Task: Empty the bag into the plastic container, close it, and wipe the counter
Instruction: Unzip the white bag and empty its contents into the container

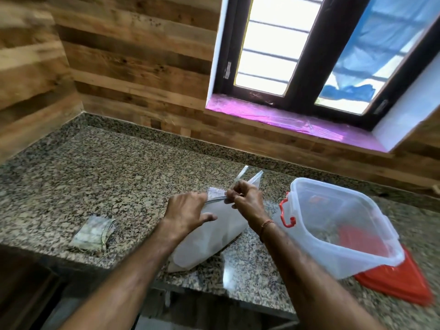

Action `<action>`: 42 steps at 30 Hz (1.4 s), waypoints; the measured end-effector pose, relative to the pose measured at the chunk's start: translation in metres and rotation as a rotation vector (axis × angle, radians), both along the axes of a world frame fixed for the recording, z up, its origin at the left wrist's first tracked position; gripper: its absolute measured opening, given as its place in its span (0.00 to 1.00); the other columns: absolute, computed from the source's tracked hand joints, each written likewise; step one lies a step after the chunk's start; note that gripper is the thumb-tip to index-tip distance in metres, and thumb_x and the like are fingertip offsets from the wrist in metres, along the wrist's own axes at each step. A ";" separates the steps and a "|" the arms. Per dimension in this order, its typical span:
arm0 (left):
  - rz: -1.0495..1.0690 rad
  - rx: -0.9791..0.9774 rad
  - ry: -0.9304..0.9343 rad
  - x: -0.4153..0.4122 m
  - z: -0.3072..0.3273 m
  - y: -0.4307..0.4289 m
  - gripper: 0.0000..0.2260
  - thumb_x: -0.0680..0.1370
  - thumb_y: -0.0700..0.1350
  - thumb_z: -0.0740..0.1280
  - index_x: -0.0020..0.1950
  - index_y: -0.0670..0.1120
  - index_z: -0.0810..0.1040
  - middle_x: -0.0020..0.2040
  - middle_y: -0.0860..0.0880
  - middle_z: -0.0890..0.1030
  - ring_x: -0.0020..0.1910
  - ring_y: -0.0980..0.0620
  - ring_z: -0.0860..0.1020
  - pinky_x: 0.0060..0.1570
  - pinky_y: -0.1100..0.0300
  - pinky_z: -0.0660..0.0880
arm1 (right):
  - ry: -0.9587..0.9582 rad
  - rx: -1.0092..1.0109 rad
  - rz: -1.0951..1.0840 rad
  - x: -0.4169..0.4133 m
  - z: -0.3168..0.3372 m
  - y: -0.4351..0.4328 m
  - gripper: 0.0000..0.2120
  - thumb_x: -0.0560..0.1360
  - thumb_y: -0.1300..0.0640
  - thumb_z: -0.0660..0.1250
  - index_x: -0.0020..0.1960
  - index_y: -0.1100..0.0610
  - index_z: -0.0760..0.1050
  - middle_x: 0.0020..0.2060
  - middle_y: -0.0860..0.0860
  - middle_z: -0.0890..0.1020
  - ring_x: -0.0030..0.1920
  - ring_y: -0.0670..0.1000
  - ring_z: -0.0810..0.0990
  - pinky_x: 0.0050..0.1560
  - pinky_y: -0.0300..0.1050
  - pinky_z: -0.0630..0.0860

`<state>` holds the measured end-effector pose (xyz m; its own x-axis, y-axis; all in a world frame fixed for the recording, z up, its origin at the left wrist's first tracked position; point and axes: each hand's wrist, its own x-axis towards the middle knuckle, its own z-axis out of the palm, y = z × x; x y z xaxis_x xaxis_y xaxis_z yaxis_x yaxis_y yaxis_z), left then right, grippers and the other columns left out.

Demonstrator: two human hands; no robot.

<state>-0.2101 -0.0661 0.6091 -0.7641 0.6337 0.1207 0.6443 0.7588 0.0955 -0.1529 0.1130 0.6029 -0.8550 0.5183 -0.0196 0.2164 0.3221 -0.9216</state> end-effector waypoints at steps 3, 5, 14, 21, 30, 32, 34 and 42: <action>-0.052 0.000 0.011 0.000 -0.008 0.005 0.14 0.77 0.61 0.70 0.49 0.50 0.82 0.47 0.51 0.86 0.48 0.52 0.85 0.46 0.57 0.77 | 0.021 0.021 -0.017 -0.005 0.000 0.017 0.10 0.80 0.65 0.68 0.41 0.59 0.73 0.45 0.68 0.85 0.41 0.58 0.86 0.31 0.31 0.75; -0.072 0.054 -0.009 -0.001 -0.016 -0.002 0.13 0.78 0.59 0.70 0.45 0.51 0.81 0.43 0.52 0.86 0.43 0.53 0.84 0.40 0.60 0.73 | 0.014 0.029 -0.055 -0.014 -0.002 0.034 0.12 0.80 0.66 0.68 0.39 0.58 0.72 0.44 0.67 0.85 0.38 0.54 0.85 0.29 0.32 0.74; -0.102 0.055 0.058 0.005 -0.030 -0.014 0.15 0.79 0.59 0.70 0.37 0.53 0.72 0.32 0.54 0.78 0.30 0.56 0.76 0.31 0.61 0.74 | -0.014 0.042 -0.321 -0.062 -0.009 0.103 0.04 0.76 0.65 0.70 0.43 0.64 0.76 0.46 0.64 0.86 0.42 0.61 0.85 0.37 0.53 0.81; 0.041 0.047 0.000 0.009 -0.020 -0.021 0.13 0.79 0.61 0.68 0.42 0.54 0.78 0.34 0.56 0.80 0.32 0.58 0.76 0.34 0.64 0.71 | -0.011 -0.373 -0.337 -0.075 -0.016 0.124 0.11 0.86 0.60 0.57 0.44 0.52 0.68 0.50 0.58 0.85 0.20 0.42 0.80 0.17 0.32 0.63; 0.372 0.290 -0.440 0.022 -0.027 -0.061 0.28 0.71 0.63 0.77 0.67 0.52 0.81 0.66 0.52 0.82 0.64 0.51 0.80 0.64 0.52 0.76 | -0.057 -0.727 -0.307 -0.081 -0.011 0.129 0.08 0.86 0.60 0.49 0.53 0.53 0.65 0.49 0.56 0.80 0.22 0.45 0.83 0.17 0.33 0.70; 0.438 0.472 -0.426 0.032 -0.032 -0.067 0.23 0.70 0.59 0.78 0.61 0.48 0.85 0.63 0.52 0.83 0.62 0.51 0.80 0.62 0.51 0.77 | -0.077 -0.766 -0.317 -0.083 -0.013 0.129 0.10 0.86 0.61 0.50 0.49 0.53 0.66 0.43 0.54 0.81 0.20 0.44 0.80 0.17 0.31 0.67; 0.401 0.546 -0.277 0.045 -0.036 -0.066 0.14 0.70 0.58 0.76 0.48 0.50 0.86 0.49 0.57 0.85 0.47 0.53 0.83 0.45 0.52 0.81 | -0.074 -0.797 -0.338 -0.084 -0.015 0.130 0.13 0.84 0.64 0.49 0.43 0.54 0.65 0.38 0.53 0.77 0.15 0.41 0.72 0.17 0.28 0.63; 0.655 0.881 -0.509 0.075 -0.044 -0.067 0.35 0.67 0.69 0.74 0.61 0.43 0.83 0.47 0.42 0.87 0.44 0.41 0.85 0.45 0.47 0.82 | -0.244 -0.784 -0.140 -0.077 -0.014 0.146 0.19 0.85 0.44 0.59 0.42 0.55 0.70 0.29 0.50 0.75 0.18 0.45 0.76 0.20 0.30 0.69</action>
<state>-0.1347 -0.1330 0.5651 -0.9950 -0.0398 -0.0915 -0.0994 0.4745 0.8746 -0.2296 0.2590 0.5892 -0.7083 0.3785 -0.5959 0.4296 -0.4387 -0.7893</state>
